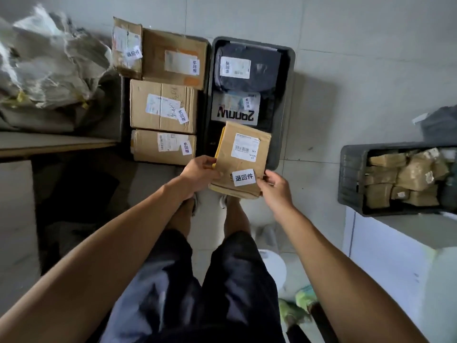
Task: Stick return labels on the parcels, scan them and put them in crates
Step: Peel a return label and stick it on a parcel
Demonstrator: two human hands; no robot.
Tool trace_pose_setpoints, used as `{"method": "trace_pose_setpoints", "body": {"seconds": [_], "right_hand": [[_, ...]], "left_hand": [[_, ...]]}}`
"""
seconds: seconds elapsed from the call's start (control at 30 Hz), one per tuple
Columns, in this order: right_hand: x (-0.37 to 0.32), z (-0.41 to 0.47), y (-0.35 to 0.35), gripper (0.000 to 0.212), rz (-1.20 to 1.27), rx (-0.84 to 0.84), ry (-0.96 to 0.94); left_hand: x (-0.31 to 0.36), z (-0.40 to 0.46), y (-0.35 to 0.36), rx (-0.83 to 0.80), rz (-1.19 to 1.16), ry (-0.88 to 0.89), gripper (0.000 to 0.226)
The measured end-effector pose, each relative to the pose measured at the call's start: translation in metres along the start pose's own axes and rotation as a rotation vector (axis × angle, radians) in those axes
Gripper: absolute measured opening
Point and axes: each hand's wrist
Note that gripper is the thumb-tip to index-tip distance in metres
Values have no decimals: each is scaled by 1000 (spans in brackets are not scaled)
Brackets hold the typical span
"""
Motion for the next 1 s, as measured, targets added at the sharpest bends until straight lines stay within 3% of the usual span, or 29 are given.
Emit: {"method": "trace_pose_setpoints", "body": {"seconds": [0.3,0.47,0.67,0.83,1.0], "right_hand": [[95,210,43,49,67,-89,8],[133,286,76,51,209,-120,75],[179,313,96,48,57,-128,-19],[194,325,112,45,48,-129,-25],[196,321,141,42,54,-182,-40]], "left_hand": [[18,195,59,92,-174,-86,38],[10,273,77,119,-222,-126,38],[-17,319,99,189,-126,-252,37],[-26,337,106,293,-125,-260,39],[-18,332,103,461,253,-303,39]]}}
Point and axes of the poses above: each hand's wrist, its own z-axis towards the middle knuckle, its own y-axis out of the palm, x = y × z, and after that the axes turned 13 degrees about -y, right-handed
